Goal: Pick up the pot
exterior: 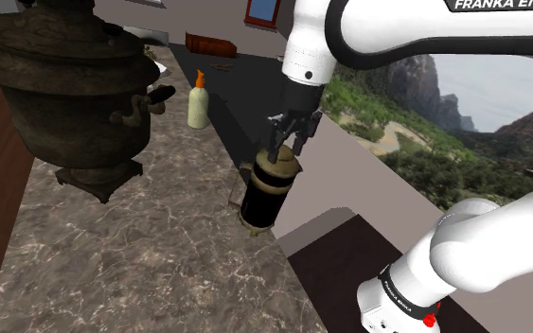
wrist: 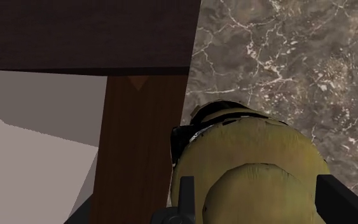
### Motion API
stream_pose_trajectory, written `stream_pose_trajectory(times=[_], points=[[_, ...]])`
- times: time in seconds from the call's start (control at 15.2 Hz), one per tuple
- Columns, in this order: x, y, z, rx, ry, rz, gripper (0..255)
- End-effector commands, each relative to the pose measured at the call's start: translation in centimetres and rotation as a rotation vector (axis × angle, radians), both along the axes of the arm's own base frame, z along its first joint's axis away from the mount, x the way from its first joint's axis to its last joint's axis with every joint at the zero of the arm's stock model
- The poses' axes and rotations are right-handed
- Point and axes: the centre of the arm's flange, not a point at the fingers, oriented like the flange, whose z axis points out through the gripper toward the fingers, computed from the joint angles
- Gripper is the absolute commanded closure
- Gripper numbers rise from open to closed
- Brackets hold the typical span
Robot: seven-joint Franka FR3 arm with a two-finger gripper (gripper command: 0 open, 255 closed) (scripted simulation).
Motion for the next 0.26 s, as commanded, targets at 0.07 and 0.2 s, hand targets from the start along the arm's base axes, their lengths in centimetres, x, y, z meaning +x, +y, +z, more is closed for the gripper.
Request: stream_pose_trajectory(times=[0.07,0.2], points=[[0.06,-0.02,1.72,0.001,-0.002,0.000,255],[0.06,-0.03,1.80,0.001,-0.002,0.000,255]])
